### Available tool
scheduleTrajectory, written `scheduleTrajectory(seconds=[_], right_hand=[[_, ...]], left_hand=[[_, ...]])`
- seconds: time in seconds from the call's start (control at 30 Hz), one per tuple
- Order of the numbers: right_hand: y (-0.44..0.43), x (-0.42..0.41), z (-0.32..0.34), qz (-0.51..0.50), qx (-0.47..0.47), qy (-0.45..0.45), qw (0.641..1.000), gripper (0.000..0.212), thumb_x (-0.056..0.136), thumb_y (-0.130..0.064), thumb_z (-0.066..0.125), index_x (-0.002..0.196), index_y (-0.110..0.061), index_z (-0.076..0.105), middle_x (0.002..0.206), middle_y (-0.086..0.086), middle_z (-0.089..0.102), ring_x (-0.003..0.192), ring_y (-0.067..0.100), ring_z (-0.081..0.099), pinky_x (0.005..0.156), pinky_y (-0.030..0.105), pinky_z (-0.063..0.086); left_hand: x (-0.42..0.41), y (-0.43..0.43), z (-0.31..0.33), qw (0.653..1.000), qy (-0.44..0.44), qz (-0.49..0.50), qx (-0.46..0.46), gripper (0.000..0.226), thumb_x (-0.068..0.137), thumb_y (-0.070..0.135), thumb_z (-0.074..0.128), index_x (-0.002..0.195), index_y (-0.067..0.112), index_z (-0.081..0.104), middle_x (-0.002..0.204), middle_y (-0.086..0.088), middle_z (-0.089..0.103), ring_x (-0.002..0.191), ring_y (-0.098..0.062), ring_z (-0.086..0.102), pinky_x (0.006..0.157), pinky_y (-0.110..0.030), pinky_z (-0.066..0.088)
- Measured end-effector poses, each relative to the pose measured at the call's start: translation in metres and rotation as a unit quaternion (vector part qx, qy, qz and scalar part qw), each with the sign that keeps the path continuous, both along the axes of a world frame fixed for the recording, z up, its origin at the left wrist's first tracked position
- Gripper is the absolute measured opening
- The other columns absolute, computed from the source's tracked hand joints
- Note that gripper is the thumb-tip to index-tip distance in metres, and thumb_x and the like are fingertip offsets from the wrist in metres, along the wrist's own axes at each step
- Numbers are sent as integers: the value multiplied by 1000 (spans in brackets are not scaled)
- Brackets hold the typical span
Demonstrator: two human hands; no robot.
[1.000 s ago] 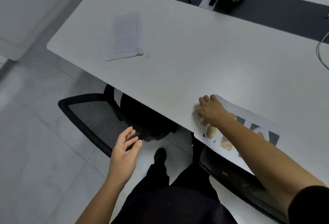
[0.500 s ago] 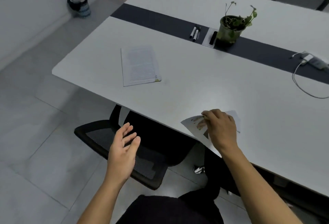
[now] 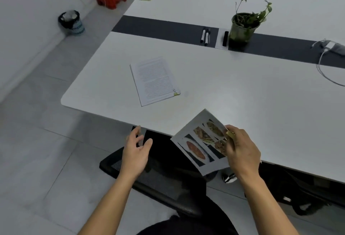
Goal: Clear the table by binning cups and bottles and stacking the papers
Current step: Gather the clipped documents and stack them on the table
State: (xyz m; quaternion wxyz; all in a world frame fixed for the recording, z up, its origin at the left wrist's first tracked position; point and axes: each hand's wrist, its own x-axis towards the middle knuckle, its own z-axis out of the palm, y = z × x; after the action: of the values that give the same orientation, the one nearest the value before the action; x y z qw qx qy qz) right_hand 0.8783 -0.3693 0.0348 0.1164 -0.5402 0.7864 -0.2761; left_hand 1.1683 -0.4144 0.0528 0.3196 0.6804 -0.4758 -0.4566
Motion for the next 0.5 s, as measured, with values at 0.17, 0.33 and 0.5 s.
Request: scheduleTrajectory(seconds=[0.17,0.33,0.5], right_hand=[[-37,3,-31,-22,48,-59,997,32,95,-16,57,126,-25,61,112,-2,65,97,23,63,69,30,39],[-66,20,-50,0,111,-44,993,30,95,-19,58,123,-27,63,108,1,65,89,28,64,67,33,46],[-79,35,-53,-25,119,-42,992,27,93,-19,62,119,-25,65,103,-1,67,86,25,65,62,29,38]], left_hand=[[-3,-76,-19,976,-149,-156,-11,64,97,25,57,153,20,26,155,-1,25,142,-16,29,119,-39,25],[3,-156,-56,880,-349,-323,9,71,100,37,47,157,17,12,165,-4,-2,152,-23,2,120,-46,14],[16,-249,-107,731,-491,-472,-45,60,105,38,23,157,12,9,165,-9,-6,152,-27,-5,121,-49,11]])
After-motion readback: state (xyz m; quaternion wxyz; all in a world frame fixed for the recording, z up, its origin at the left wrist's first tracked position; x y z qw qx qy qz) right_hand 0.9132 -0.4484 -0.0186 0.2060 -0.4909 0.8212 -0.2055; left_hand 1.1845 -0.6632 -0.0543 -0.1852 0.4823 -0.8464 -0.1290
